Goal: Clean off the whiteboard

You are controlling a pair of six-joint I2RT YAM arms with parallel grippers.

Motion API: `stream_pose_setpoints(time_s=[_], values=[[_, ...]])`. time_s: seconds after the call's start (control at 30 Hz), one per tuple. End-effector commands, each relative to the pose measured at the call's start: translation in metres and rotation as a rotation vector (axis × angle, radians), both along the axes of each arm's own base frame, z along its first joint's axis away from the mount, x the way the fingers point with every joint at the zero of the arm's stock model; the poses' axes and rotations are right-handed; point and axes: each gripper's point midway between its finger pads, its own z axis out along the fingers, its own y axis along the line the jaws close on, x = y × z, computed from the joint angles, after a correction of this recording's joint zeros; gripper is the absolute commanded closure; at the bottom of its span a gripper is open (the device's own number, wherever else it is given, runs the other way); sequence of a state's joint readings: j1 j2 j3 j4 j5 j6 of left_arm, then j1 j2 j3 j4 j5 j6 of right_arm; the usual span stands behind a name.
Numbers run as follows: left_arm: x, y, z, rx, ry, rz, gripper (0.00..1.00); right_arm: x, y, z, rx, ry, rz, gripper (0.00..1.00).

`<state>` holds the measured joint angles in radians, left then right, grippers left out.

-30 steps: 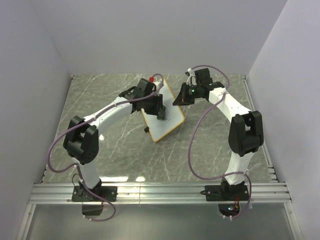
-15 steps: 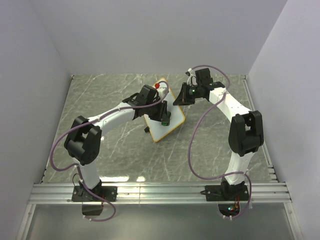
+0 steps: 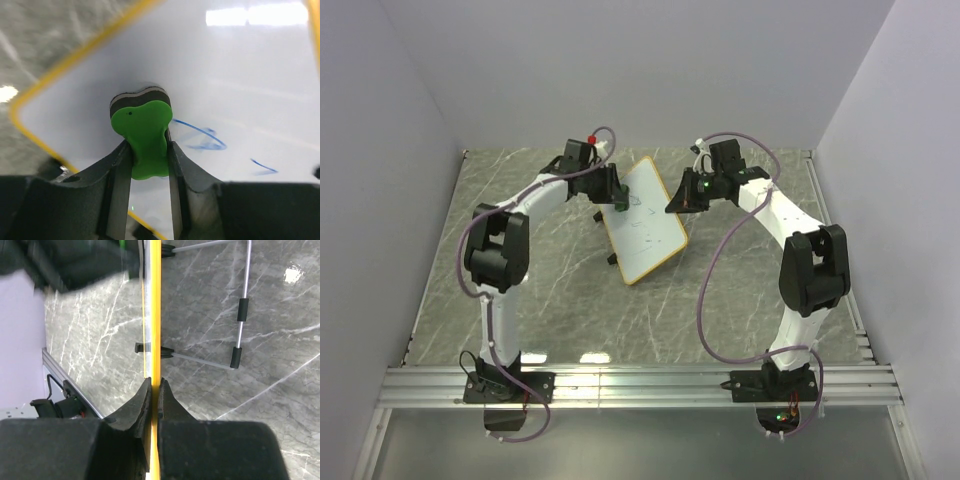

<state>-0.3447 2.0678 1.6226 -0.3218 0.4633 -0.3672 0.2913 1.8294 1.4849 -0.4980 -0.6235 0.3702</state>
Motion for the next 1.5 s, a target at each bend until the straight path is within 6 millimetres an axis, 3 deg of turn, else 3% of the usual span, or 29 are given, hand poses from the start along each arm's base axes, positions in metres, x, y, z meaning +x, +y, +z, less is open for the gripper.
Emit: stream_pose_setpoints(time_s=[0.0, 0.1, 0.17, 0.27, 0.3, 0.37, 0.4, 0.43, 0.47, 0.53, 0.6, 0.67, 0.83, 0.87, 0.9, 0.93, 0.97, 1.03, 1.07, 1.1, 1.17, 1.23, 1.37, 1.47], values=[[0.012, -0.014, 0.011, -0.041, -0.036, -0.073, 1.0, -0.024, 0.008, -0.002, -0.011, 0.062, 0.04, 1.0], [-0.001, -0.026, 0.003, -0.063, -0.004, -0.123, 1.0, -0.019, 0.011, -0.001, -0.009, 0.062, 0.041, 1.0], [-0.015, -0.039, 0.012, -0.064, -0.028, -0.174, 1.0, -0.017, 0.011, 0.0, -0.01, 0.061, 0.04, 1.0], [-0.048, -0.057, 0.019, -0.081, -0.02, -0.265, 1.0, -0.014, 0.013, 0.001, -0.004, 0.057, 0.039, 1.0], [-0.068, -0.065, 0.022, -0.096, -0.004, -0.304, 1.0, -0.012, 0.013, 0.002, -0.001, 0.057, 0.037, 1.0], [-0.086, -0.07, 0.024, -0.112, 0.013, -0.33, 1.0, -0.011, 0.014, 0.002, 0.003, 0.059, 0.038, 1.0], [-0.104, -0.07, 0.013, -0.117, 0.052, -0.352, 1.0, -0.011, 0.015, 0.002, 0.004, 0.059, 0.041, 1.0], [-0.121, -0.076, 0.027, -0.147, 0.046, -0.385, 1.0, -0.011, 0.015, 0.002, 0.006, 0.061, 0.043, 1.0], [-0.135, -0.075, 0.018, -0.154, 0.068, -0.399, 1.0, -0.011, 0.015, 0.004, 0.008, 0.058, 0.042, 1.0], [-0.152, -0.079, 0.028, -0.172, 0.063, -0.421, 1.0, -0.012, 0.017, 0.004, 0.014, 0.056, 0.046, 1.0], [-0.157, -0.077, 0.03, -0.169, 0.065, -0.417, 1.0, -0.013, 0.017, 0.002, 0.014, 0.06, 0.045, 1.0], [-0.148, -0.074, 0.028, -0.131, 0.05, -0.378, 1.0, -0.014, 0.017, 0.001, 0.017, 0.062, 0.05, 1.0], [-0.088, -0.066, 0.018, -0.002, 0.068, -0.251, 1.0, -0.016, 0.019, 0.001, 0.018, 0.063, 0.057, 1.0], [-0.067, -0.068, 0.033, 0.004, 0.023, -0.233, 1.0, -0.015, 0.02, 0.002, 0.019, 0.061, 0.059, 1.0], [-0.059, -0.061, 0.01, 0.04, 0.085, -0.211, 1.0, -0.016, 0.021, 0.002, 0.017, 0.063, 0.061, 1.0], [-0.05, -0.059, 0.008, 0.046, 0.091, -0.204, 1.0, -0.016, 0.021, 0.003, 0.014, 0.057, 0.062, 1.0], [-0.03, -0.056, 0.005, 0.051, 0.081, -0.178, 1.0, -0.016, 0.021, 0.003, 0.012, 0.058, 0.061, 1.0], [-0.016, -0.049, 0.0, 0.062, 0.102, -0.142, 1.0, -0.016, 0.02, 0.005, 0.011, 0.052, 0.062, 1.0], [-0.002, -0.047, 0.01, 0.06, 0.074, -0.12, 1.0, -0.016, 0.02, 0.004, 0.007, 0.054, 0.061, 1.0], [0.006, -0.038, -0.005, 0.078, 0.107, -0.095, 1.0, -0.016, 0.019, 0.005, 0.006, 0.05, 0.059, 1.0], [0.015, -0.03, -0.005, 0.093, 0.126, -0.077, 1.0, -0.016, 0.02, 0.005, 0.004, 0.048, 0.061, 1.0], [0.021, -0.016, -0.025, 0.126, 0.163, -0.05, 1.0, -0.016, 0.02, 0.005, 0.004, 0.05, 0.061, 1.0], [0.008, -0.004, -0.056, 0.154, 0.222, -0.05, 1.0, -0.013, 0.021, 0.005, 0.002, 0.052, 0.062, 1.0], [-0.007, -0.004, -0.057, 0.127, 0.24, -0.065, 1.0, -0.012, 0.022, 0.003, 0.006, 0.056, 0.062, 1.0]])
